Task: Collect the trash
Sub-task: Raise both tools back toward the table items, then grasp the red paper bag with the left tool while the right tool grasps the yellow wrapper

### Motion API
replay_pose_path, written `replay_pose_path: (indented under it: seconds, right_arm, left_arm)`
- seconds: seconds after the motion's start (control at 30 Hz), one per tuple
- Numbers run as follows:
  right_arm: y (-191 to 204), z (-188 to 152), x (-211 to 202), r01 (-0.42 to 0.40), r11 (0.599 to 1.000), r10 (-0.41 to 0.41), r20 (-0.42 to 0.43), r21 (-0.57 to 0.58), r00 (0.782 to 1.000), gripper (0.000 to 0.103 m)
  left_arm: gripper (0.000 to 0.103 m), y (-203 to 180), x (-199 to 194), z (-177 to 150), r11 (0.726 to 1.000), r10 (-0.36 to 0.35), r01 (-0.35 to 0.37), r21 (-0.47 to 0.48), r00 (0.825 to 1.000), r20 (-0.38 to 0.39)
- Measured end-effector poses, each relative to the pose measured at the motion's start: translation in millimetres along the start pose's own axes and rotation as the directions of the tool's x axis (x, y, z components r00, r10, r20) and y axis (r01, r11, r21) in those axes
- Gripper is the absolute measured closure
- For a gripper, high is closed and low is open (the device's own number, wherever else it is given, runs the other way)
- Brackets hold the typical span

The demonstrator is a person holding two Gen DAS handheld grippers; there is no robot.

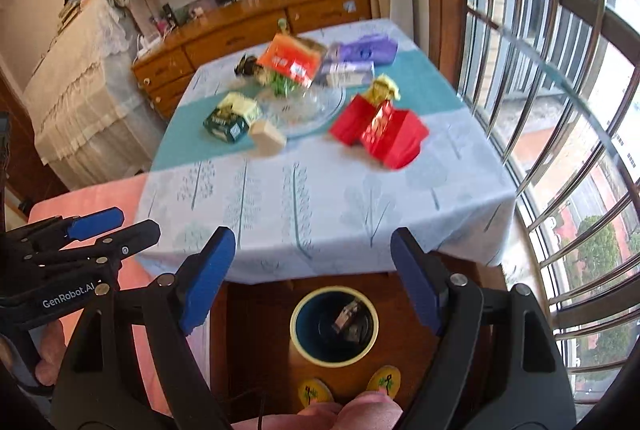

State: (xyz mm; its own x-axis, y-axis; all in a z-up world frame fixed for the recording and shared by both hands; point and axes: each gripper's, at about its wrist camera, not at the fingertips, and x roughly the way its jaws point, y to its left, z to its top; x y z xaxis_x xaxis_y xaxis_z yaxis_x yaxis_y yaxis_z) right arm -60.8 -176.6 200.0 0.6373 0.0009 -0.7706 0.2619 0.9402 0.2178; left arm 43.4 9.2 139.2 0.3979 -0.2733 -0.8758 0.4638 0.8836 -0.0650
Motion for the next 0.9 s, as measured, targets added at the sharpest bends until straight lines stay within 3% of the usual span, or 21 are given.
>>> replay_pose_path:
  seconds: [0.17,0.37,0.47,0.67,0.9]
  right_arm:
    - [-19.9,17.7,-9.2,0.026,0.999,-0.028,0.046,0.036,0.999,0.025]
    - [-68.0,48.8,21.7,0.021,0.998,-0.025,0.049,0.062,0.998,0.031]
    - [-95.8,70.3,49.3,0.001,0.998,-0.003,0.018,0.066,1.000,0.035]
    - [-157.7,110.8,113.2,-0.034,0.998,0.037,-0.064,0.053,0.997,0.036]
    - [-212.1,143.6,186.6,-0.100,0.994,0.106,-0.165,0.042,0.981,0.036]
  left_arm:
    - [0.045,-22.9,7.3,32.3,0.998,-0.051,0.051,0.044,0.999,-0.010]
    - [0.045,-62.9,48.8,81.3,0.995,-0.084,0.086,0.058,0.996,-0.043]
    - [0.045,-87.3,83.5,108.1,0.993,-0.091,0.095,0.066,0.994,-0.067]
    - [0.045,-126.7,187.9,158.0,0.997,-0.071,0.077,0.026,0.977,-0.201]
    - [0.049,-143.6,270.8,181.8,0.999,-0.045,0.050,0.010,0.959,-0.279]
